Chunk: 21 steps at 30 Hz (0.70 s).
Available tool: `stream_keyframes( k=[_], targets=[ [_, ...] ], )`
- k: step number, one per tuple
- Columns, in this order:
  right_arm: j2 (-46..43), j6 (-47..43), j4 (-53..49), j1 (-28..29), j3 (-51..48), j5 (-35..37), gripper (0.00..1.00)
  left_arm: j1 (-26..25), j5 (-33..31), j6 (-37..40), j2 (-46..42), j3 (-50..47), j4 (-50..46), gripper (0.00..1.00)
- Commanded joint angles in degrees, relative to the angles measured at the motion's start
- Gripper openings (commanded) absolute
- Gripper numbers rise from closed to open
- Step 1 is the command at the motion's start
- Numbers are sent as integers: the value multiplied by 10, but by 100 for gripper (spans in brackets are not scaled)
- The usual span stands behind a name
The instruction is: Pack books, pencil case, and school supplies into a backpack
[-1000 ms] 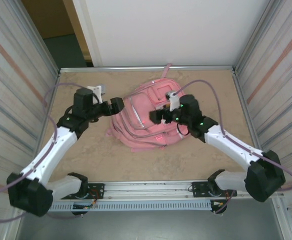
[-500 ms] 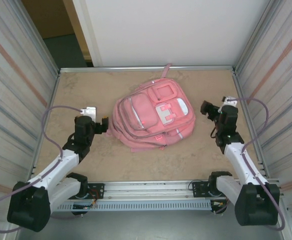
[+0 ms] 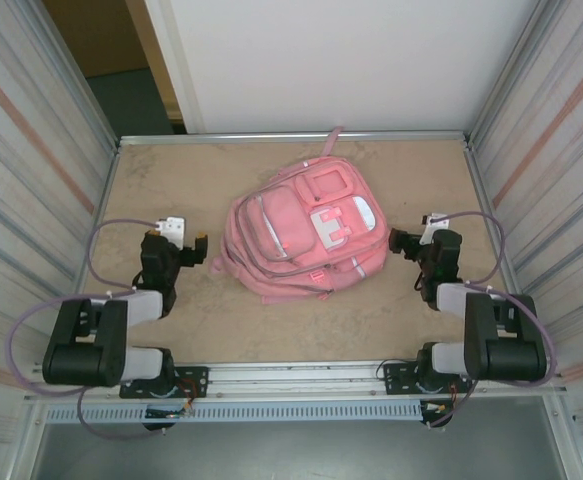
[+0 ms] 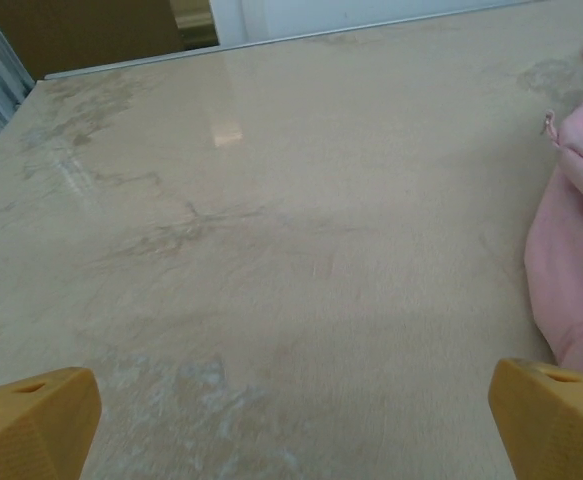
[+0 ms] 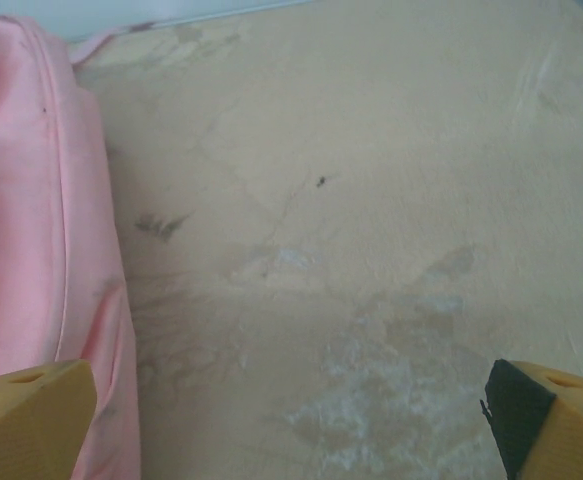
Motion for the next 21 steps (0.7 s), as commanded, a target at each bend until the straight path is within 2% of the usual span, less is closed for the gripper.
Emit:
stream_keyframes(
  k=[1, 4, 5, 6, 8, 10, 14, 21],
  targets=[
    [51, 8, 94, -27, 9, -9, 99, 24, 60, -30, 53, 22, 70, 99],
    [116, -2, 157, -18, 14, -8, 99, 41, 65, -48, 88, 61, 36, 99],
    [115, -13, 137, -9, 24, -4, 99, 40, 67, -47, 79, 65, 13, 99],
    [98, -21, 66, 4, 44, 21, 99, 40, 69, -47, 81, 64, 16, 99],
    [115, -27, 83, 19, 51, 56, 99, 41, 71, -46, 86, 64, 25, 99],
    [108, -20, 51, 9, 60, 40, 99, 41, 74, -42, 87, 71, 10, 99],
    [108, -18, 48, 6, 62, 33, 99, 39, 86, -35, 86, 76, 2, 99],
    [107, -17, 44, 5, 64, 33, 99, 24, 63, -26, 84, 80, -11, 99]
  ],
)
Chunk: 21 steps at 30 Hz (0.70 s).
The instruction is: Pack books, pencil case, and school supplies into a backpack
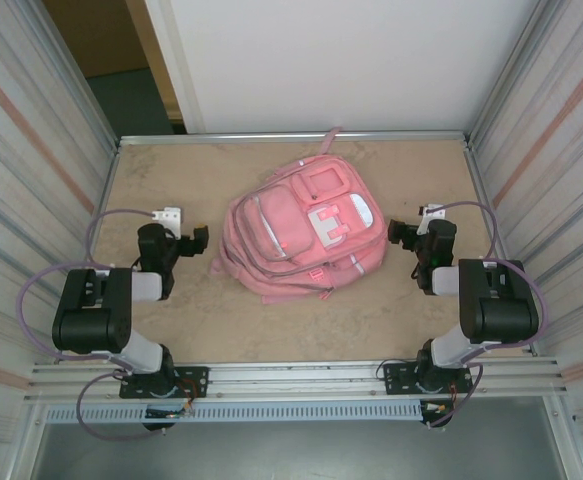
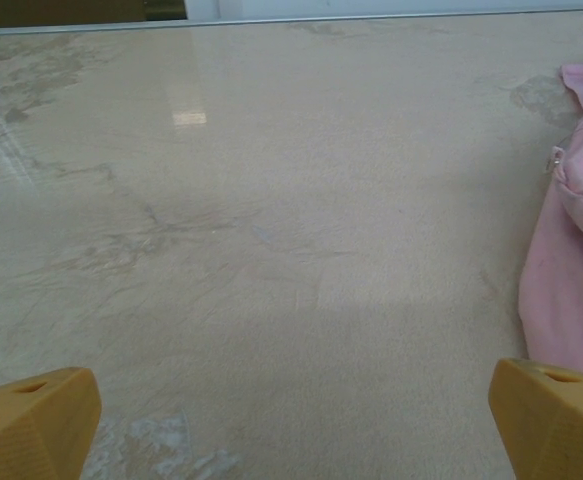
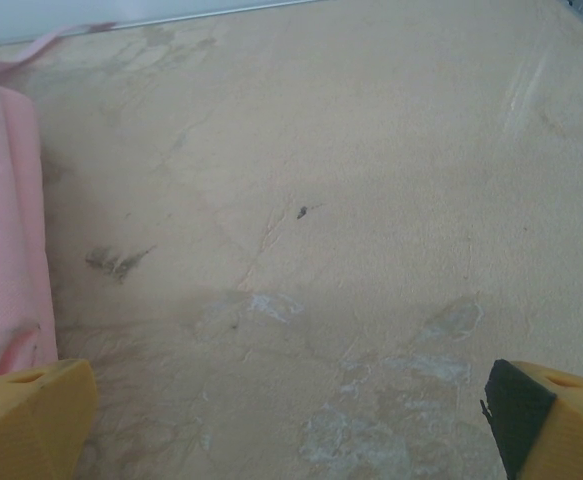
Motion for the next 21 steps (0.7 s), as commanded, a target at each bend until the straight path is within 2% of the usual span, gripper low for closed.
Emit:
stream_keyframes(
  k=[1, 6, 21],
  targets=[
    [-3, -6, -6, -2, 7, 3, 99, -3, -6, 10, -3, 12, -5, 99],
    [-3, -5, -5, -2, 8, 3, 99, -14, -25, 18, -2, 13, -6, 99],
    [-2, -8, -8, 0, 9, 7, 99, -14, -24, 17, -3, 14, -6, 99]
  ],
)
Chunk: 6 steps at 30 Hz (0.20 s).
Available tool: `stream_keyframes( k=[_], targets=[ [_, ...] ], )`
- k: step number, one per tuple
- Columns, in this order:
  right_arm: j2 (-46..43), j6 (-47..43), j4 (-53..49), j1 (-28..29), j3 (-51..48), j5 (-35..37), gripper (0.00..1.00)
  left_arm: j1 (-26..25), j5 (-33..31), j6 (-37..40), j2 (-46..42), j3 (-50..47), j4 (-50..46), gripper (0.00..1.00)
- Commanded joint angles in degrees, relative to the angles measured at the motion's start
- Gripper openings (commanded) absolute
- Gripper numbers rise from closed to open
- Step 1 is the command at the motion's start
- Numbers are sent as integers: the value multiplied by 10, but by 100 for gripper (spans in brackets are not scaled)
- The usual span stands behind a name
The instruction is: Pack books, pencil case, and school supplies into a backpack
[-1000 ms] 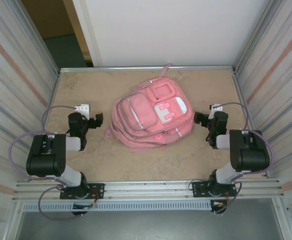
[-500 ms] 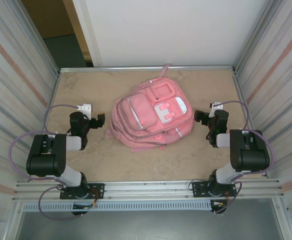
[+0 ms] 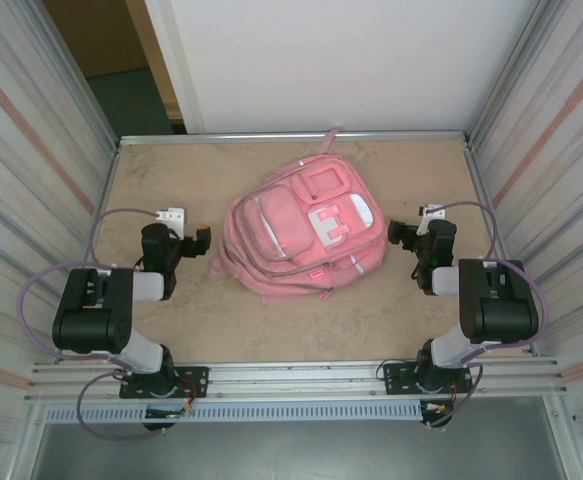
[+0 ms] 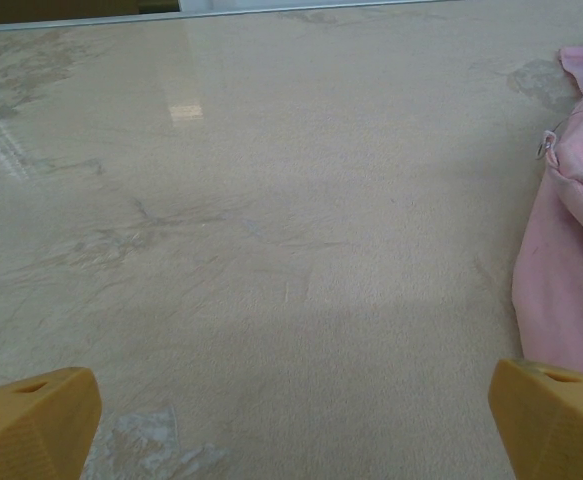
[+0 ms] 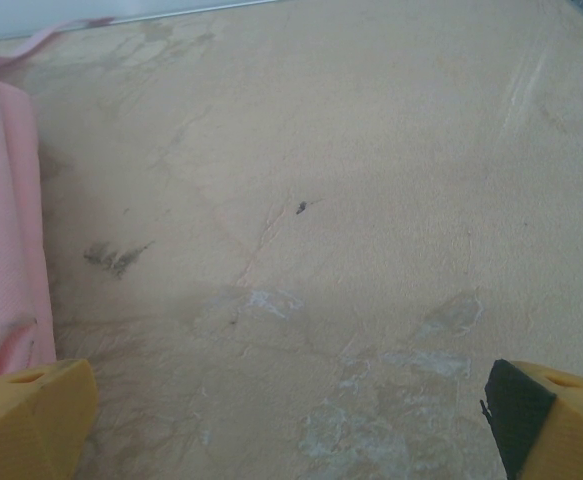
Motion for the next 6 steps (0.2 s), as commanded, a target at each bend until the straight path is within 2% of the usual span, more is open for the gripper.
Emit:
stream_keyframes(
  k=[1, 6],
  targets=[
    [-2, -7, -4, 0, 9, 7, 99, -1, -7, 12, -3, 12, 3, 99],
    [-3, -7, -3, 0, 7, 8, 99, -1, -7, 11, -2, 13, 3, 99]
  ],
)
